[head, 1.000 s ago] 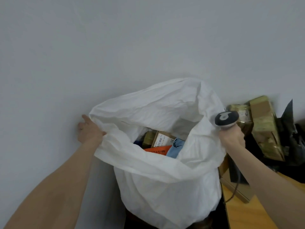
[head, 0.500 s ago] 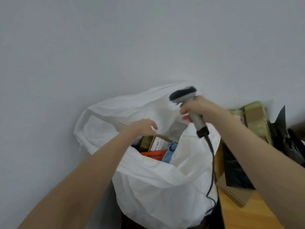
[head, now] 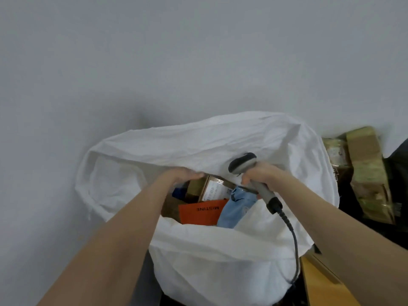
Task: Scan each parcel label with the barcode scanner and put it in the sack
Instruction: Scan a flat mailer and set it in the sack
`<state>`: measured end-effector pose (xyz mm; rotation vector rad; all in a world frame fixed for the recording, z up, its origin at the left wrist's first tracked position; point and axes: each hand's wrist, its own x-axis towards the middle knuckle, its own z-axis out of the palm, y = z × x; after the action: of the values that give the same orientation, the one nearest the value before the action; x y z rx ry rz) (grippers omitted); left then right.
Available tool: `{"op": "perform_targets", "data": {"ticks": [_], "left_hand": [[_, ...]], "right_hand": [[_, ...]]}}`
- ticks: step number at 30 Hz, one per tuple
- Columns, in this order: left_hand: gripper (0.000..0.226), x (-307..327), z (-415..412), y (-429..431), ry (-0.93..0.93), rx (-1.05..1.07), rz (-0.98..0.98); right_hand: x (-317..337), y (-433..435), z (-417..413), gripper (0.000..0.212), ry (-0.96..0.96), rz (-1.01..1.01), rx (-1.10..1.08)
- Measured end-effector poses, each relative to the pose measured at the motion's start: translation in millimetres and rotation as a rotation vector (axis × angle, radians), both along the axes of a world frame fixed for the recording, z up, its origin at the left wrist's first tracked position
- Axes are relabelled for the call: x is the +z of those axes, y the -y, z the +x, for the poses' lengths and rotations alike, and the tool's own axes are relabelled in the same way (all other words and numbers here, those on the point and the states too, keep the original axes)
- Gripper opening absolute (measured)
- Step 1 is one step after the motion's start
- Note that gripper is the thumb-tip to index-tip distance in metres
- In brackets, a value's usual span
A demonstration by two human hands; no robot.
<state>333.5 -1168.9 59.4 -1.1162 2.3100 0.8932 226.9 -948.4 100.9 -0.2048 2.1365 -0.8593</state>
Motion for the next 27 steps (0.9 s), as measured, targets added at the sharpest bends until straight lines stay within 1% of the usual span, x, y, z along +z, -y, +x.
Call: {"op": "perform_targets", "data": {"ticks": [1,2,3,4,5,6,7,8,9,10,12,14,18,20,22,23,25,26,27], "left_hand": [[0.041,0.2,-0.2,21.9,-0.089,0.031,-0.002],[0.035,10.3,-14.4,37.1,-0.136,0.216,-0.037],[0.037,18.6,-19.2,40.9,-0.137,0.247,0.023],[0.045,17.2,-36.0,45.0,-0.188,0.317,-0.033],[0.053,27.4,-51.9,40.5,-0.270,0.287,0.036],[0.059,32.4,-55.7,31.2,-0.232,0.224,0.049],[0.059,36.4,-47.8,21.9,-0.152,0.066,0.037],[0.055,31.9,-45.5,11.8,-0.054,-0.106,0.036],[0.049,26.2,-39.3,0.9,0.006,-0.273,0.038],[0.043,20.1,-37.3,-10.1,0.016,-0.395,0.017],[0.034,17.2,-36.2,-28.6,-0.090,-0.536,-0.062],[0.037,24.7,-34.2,-36.3,-0.129,-0.582,-0.118],[0.043,32.0,-12.8,-42.9,0.029,-0.724,-0.094],[0.048,36.6,5.0,-52.3,0.065,-0.791,-0.108],[0.055,34.2,27.6,-67.0,0.139,-0.816,-0.107],[0.057,29.0,41.2,-75.6,0.225,-0.832,-0.116],[0.060,15.7,73.3,-94.2,0.484,-0.851,-0.134],[0.059,8.7,88.5,-103.6,0.584,-0.843,-0.137],[0.057,1.8,100.8,-110.6,0.621,-0.819,-0.145]], "right_hand": [[-5.8,3.6,-2.9,0.013,-0.023,0.011,0.013],[-14.1,3.9,-7.9,0.017,-0.049,0.029,0.008],[-21.4,1.0,-11.3,0.023,-0.067,0.028,-0.023],[-28.0,-3.5,-14.1,0.028,-0.061,0.022,-0.056],[-32.4,-7.2,-15.5,0.029,-0.055,0.009,-0.089],[-34.7,-10.4,-16.1,0.028,-0.057,0.011,-0.105],[-34.2,-12.8,-15.8,0.024,-0.042,0.008,-0.112],[-32.9,-15.0,-15.3,0.018,-0.014,-0.003,-0.109],[-29.7,-16.1,-13.8,0.014,0.019,-0.019,-0.102],[-26.9,-16.6,-13.1,0.012,0.031,-0.032,-0.096],[-20.4,-16.0,-12.9,0.012,0.012,-0.045,-0.084],[-13.1,-16.4,-9.4,0.013,0.003,-0.057,-0.090],[-10.6,-21.5,0.9,0.019,0.041,-0.085,-0.087],[-9.2,-26.0,8.2,0.026,0.063,-0.092,-0.076],[-8.2,-31.8,17.5,0.029,0.079,-0.080,-0.030],[-8.6,-36.0,23.2,0.031,0.085,-0.060,-0.009],[-15.2,-50.3,35.4,0.038,0.102,-0.013,0.011],[-19.1,-59.8,42.0,0.042,0.114,-0.011,0.001],[-23.0,-69.9,47.8,0.045,0.126,-0.024,-0.009]]}}
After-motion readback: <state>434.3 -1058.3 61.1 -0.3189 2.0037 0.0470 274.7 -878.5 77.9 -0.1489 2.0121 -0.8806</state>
